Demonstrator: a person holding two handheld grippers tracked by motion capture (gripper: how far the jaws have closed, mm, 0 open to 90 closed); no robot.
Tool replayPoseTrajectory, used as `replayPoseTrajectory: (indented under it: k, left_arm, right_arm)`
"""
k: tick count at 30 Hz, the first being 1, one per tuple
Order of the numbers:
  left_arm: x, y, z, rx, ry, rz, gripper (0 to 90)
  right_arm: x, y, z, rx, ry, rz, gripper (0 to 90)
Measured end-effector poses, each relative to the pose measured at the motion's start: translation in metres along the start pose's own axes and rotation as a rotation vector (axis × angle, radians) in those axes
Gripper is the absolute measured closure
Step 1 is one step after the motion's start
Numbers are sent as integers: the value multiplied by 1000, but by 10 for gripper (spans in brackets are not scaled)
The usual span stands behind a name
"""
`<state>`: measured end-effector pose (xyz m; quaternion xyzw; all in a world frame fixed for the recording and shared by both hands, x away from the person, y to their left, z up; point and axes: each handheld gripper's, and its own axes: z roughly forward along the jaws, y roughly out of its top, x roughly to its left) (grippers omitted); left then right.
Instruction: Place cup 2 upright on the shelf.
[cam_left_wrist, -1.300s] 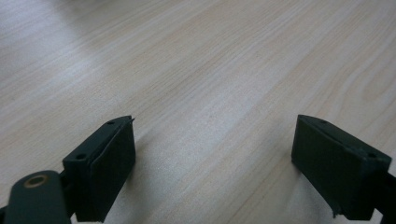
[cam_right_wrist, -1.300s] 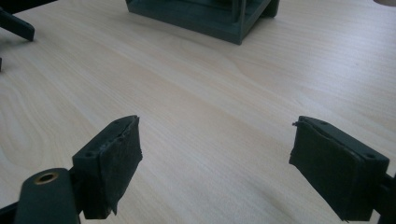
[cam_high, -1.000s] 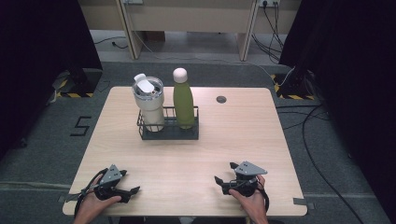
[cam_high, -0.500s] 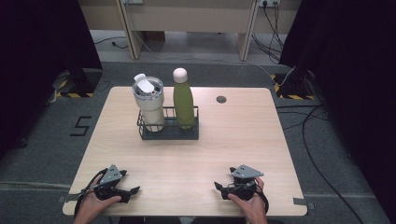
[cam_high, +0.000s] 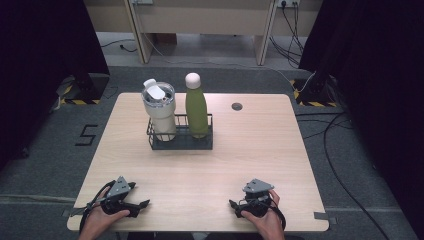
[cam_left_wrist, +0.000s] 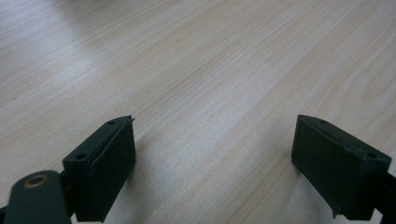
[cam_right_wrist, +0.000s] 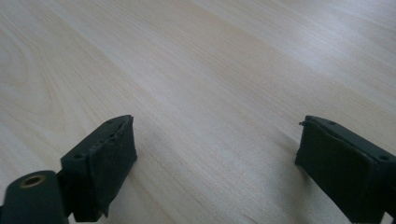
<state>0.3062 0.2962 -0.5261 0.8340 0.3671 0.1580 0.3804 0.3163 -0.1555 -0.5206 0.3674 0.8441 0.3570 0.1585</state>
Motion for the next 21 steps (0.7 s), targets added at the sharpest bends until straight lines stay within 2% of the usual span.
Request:
replayPoseTrajectory:
  k: [2,4,21]
  left_arm:
    - [0,0,0,1,-1,1,131]
    - [0,0,0,0,-1,-1,131]
    - [0,0,0,1,-1,0,131]
  right_arm:
    - [0,0,0,5,1,1,81]
    - [0,1,2,23,-6,7,6]
    - [0,1,3,30,-9,5,3]
